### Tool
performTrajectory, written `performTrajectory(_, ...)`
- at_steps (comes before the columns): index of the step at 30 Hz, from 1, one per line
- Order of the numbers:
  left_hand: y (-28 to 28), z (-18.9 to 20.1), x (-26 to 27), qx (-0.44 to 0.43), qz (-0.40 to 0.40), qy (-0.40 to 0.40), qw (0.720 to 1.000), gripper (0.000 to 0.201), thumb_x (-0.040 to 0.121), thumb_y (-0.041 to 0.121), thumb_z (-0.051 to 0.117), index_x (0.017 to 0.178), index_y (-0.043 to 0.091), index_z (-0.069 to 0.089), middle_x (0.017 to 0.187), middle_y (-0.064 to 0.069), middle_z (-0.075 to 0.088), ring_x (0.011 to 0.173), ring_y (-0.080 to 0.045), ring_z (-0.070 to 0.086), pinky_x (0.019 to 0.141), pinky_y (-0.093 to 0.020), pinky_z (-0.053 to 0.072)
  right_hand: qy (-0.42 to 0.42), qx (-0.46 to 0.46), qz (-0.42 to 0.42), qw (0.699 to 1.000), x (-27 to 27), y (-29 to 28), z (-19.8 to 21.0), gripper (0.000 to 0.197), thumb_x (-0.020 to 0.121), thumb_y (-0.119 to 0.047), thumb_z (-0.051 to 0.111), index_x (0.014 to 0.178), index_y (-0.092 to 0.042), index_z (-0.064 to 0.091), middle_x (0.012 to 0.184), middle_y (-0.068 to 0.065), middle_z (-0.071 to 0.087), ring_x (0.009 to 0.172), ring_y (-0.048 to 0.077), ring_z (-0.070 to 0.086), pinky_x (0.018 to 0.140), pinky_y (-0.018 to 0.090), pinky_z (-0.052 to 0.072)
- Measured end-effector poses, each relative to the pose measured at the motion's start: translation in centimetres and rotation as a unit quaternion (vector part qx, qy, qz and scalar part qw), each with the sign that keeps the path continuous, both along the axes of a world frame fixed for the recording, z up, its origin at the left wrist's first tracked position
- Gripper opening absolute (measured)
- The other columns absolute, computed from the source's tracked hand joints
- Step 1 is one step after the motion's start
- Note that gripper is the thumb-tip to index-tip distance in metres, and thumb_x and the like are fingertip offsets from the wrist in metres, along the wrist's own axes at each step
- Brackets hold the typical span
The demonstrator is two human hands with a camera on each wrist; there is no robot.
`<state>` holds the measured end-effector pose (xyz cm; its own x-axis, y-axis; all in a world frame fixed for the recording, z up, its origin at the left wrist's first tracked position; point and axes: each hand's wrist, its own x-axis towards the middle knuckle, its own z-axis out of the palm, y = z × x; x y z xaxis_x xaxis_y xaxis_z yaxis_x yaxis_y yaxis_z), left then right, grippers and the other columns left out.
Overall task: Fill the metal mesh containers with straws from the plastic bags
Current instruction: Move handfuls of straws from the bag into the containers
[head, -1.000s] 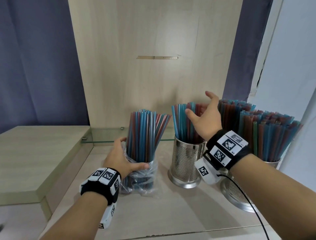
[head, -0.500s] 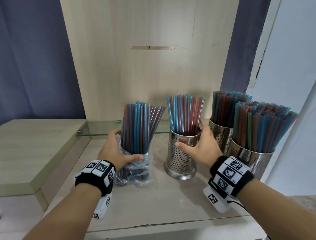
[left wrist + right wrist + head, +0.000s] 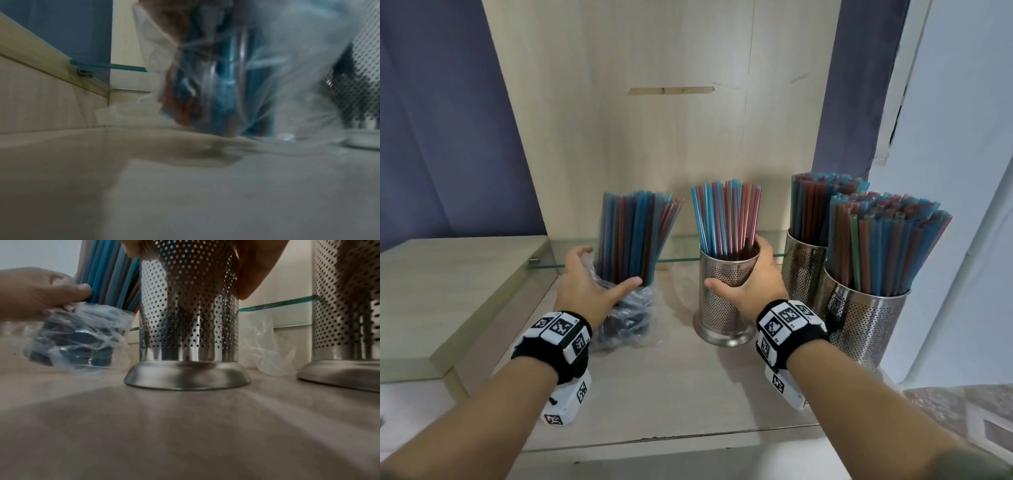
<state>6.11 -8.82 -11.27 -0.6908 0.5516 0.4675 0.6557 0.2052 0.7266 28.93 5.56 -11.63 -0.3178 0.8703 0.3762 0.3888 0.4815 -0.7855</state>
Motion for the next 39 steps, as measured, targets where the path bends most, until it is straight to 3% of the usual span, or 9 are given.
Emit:
performTrajectory(11, 3.5, 0.2, 0.5, -0.013, 0.069, -0.114, 0.991, 0.089, 0.071, 0.053, 0.079, 0.129, 0.002, 0.036, 0.121, -0.019, 0.058, 0.106, -0.035, 0.059, 0.078, -0.033, 0.042, -0.001, 0.01, 0.018, 1.0, 0.3, 0.3, -0.1, 0.123, 0.059, -0.048, 0.091, 0.152, -0.021, 0.017, 0.148, -0.001, 0.041, 0.134, 0.018, 0.045, 0.111, 0.034, 0.039)
performTrajectory(15, 4.0, 0.5, -1.0, -0.109, 0.062, -0.097, 0.987, 0.102, 0.058, 0.083, 0.067, 0.121, 0.005, 0.047, 0.11, -0.009, 0.061, 0.094, -0.027, 0.06, 0.079, -0.033, 0.049, 0.003, 0.011, 0.027, 1.0, 0.3, 0.4, -0.1, 0.122, 0.059, -0.047, 0.091, 0.153, -0.021, 0.017, 0.149, -0.002, 0.041, 0.134, 0.017, 0.044, 0.109, 0.03, 0.037)
performTrajectory(17, 4.2, 0.8, -1.8, -0.207, 0.094, -0.031, 0.973, 0.118, 0.047, 0.101, 0.046, 0.118, 0.007, 0.053, 0.117, -0.016, 0.06, 0.104, -0.033, 0.058, 0.088, -0.043, 0.052, 0.006, 0.013, 0.03, 0.999, 0.3, 0.4, -0.1, 0.122, 0.059, -0.047, 0.091, 0.152, -0.021, 0.017, 0.148, -0.002, 0.042, 0.133, 0.016, 0.045, 0.108, 0.029, 0.037)
performTrajectory(19, 4.6, 1.6, -2.5, -0.288, 0.107, 0.008, 0.952, 0.125, 0.046, 0.104, 0.039, 0.127, 0.01, 0.05, 0.127, -0.02, 0.051, 0.118, -0.038, 0.049, 0.098, -0.046, 0.045, 0.009, 0.017, 0.033, 0.999, 0.3, 0.5, -0.2, 0.12, 0.059, -0.046, 0.091, 0.152, -0.022, 0.018, 0.147, -0.003, 0.042, 0.132, 0.015, 0.045, 0.105, 0.025, 0.036)
performTrajectory(21, 4.6, 3.5, -2.3, -0.307, 0.083, 0.023, 0.948, 0.125, 0.036, 0.107, 0.036, 0.121, 0.018, 0.057, 0.118, -0.014, 0.059, 0.108, -0.033, 0.056, 0.091, -0.039, 0.05, 0.01, 0.022, 0.034, 0.999, 0.3, 0.6, -0.2, 0.119, 0.06, -0.045, 0.091, 0.152, -0.021, 0.019, 0.147, -0.003, 0.042, 0.132, 0.015, 0.045, 0.104, 0.025, 0.035)
performTrajectory(23, 4.9, 5.0, -2.8, -0.294, 0.062, 0.016, 0.954, 0.106, 0.04, 0.102, 0.041, 0.103, 0.02, 0.063, 0.098, -0.006, 0.066, 0.086, -0.025, 0.061, 0.072, -0.03, 0.051, 0.011, 0.025, 0.035, 0.999, 0.3, 0.6, -0.2, 0.119, 0.06, -0.045, 0.091, 0.152, -0.021, 0.019, 0.147, -0.003, 0.042, 0.133, 0.015, 0.045, 0.105, 0.025, 0.035)
performTrajectory(30, 5.5, 6.8, -3.8, -0.204, 0.018, -0.096, 0.974, 0.054, 0.07, 0.063, 0.073, 0.067, 0.011, 0.059, 0.064, -0.002, 0.058, 0.064, -0.02, 0.056, 0.054, -0.028, 0.041, 0.011, 0.037, 0.035, 0.999, 0.2, 0.8, -0.3, 0.118, 0.06, -0.046, 0.091, 0.151, -0.02, 0.021, 0.147, -0.002, 0.043, 0.133, 0.014, 0.044, 0.104, 0.021, 0.033)
performTrajectory(35, 5.9, 6.0, -4.1, -0.144, 0.005, -0.104, 0.984, 0.036, 0.08, 0.044, 0.075, 0.091, 0.012, 0.066, 0.086, -0.007, 0.066, 0.074, -0.022, 0.062, 0.07, -0.029, 0.048, 0.018, 0.037, 0.039, 0.998, 0.2, 0.9, -0.4, 0.116, 0.058, -0.047, 0.091, 0.15, -0.023, 0.023, 0.144, -0.005, 0.044, 0.13, 0.011, 0.045, 0.105, 0.024, 0.036)
performTrajectory(39, 6.0, 6.4, -3.9, -0.112, 0.025, -0.111, 0.987, 0.025, 0.085, 0.034, 0.07, 0.092, 0.01, 0.067, 0.077, -0.004, 0.064, 0.076, -0.024, 0.062, 0.071, -0.03, 0.046, 0.023, 0.034, 0.042, 0.998, 0.2, 0.9, -0.5, 0.117, 0.057, -0.048, 0.091, 0.149, -0.025, 0.023, 0.144, -0.007, 0.043, 0.128, 0.007, 0.044, 0.105, 0.023, 0.037)
